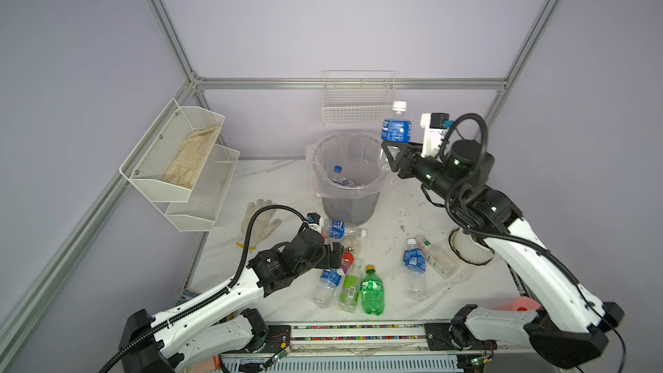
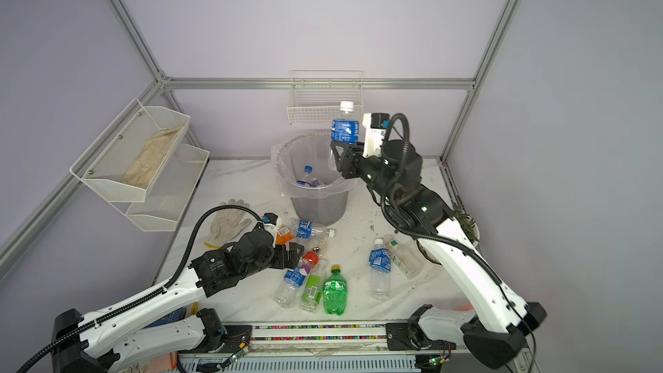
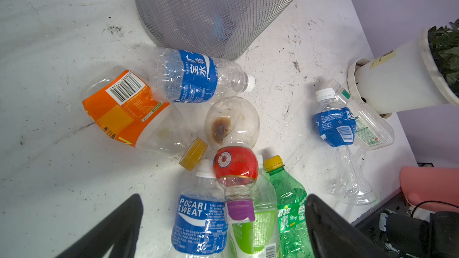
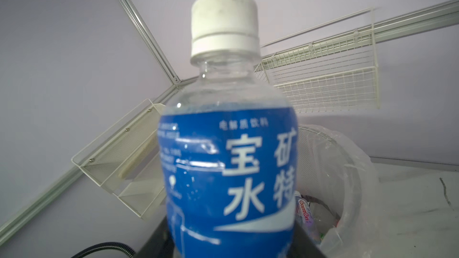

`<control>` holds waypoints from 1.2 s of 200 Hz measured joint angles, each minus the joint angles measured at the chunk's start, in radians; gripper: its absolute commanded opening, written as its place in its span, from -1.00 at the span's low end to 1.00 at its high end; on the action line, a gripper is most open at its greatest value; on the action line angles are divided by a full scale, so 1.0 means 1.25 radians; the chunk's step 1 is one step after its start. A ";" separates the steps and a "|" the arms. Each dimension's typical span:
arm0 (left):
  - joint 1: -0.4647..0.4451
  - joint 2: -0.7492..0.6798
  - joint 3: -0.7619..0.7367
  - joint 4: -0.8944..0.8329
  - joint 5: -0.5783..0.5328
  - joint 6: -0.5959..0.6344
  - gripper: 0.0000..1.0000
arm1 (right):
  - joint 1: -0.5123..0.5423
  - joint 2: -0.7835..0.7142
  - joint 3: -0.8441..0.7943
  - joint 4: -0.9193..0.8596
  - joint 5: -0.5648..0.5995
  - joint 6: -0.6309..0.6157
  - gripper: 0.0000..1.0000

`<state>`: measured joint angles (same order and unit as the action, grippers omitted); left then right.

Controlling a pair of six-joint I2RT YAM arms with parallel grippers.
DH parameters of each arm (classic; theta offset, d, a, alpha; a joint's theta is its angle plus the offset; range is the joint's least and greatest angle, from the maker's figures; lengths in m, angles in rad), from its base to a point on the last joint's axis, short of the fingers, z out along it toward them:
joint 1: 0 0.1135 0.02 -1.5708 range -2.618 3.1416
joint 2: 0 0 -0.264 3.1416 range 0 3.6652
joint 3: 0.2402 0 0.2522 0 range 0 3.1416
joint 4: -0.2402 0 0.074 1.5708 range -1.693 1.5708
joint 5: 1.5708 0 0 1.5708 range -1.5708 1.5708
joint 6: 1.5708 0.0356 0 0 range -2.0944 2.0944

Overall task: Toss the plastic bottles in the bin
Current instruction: 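Lift the blue-labelled bottle with the right gripper and carry it over the bin, then open the right gripper over the bin to drop the bottle, then withdraw the right gripper from the bin while the left gripper lowers onto the Pocari bottle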

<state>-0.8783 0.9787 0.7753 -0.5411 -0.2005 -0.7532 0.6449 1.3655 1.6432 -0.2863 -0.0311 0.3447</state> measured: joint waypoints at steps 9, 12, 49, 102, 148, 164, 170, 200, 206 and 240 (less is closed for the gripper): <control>-0.001 -0.003 0.000 -0.002 -0.002 -0.003 1.00 | 0.000 0.072 0.052 -0.027 -0.001 -0.003 0.95; -0.001 -0.004 0.000 -0.003 -0.002 -0.003 1.00 | 0.000 0.098 0.069 -0.039 0.000 -0.007 0.95; -0.006 -0.024 0.000 -0.022 -0.014 -0.005 1.00 | 0.000 0.203 0.087 -0.117 0.011 -0.007 0.95; -0.007 -0.034 0.000 -0.023 -0.023 -0.011 1.00 | 0.000 0.031 0.036 -0.112 0.023 0.003 0.95; -0.022 -0.027 0.000 -0.025 -0.024 -0.011 1.00 | 0.000 -0.040 -0.009 -0.092 0.031 0.006 0.95; -0.027 -0.027 0.000 -0.025 -0.025 -0.011 1.00 | 0.000 -0.043 -0.029 -0.093 0.032 0.007 0.95; -0.028 -0.027 0.000 -0.025 -0.025 -0.011 1.00 | 0.000 -0.045 -0.036 -0.093 0.033 0.007 0.95; -0.039 -0.025 0.000 -0.026 -0.025 -0.011 1.00 | 0.000 -0.064 -0.072 -0.096 0.034 0.008 0.95; -0.042 -0.022 0.000 -0.026 -0.025 -0.011 1.00 | 0.000 -0.070 -0.078 -0.096 0.035 0.008 0.95; -0.059 0.006 0.000 -0.033 -0.024 -0.012 0.99 | 0.000 -0.111 -0.105 -0.097 0.047 0.007 0.95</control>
<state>-0.9524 0.9859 0.7757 -0.5823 -0.2310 -0.7677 0.6449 1.2263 1.5120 -0.4076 0.0273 0.3538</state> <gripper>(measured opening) 0.998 0.974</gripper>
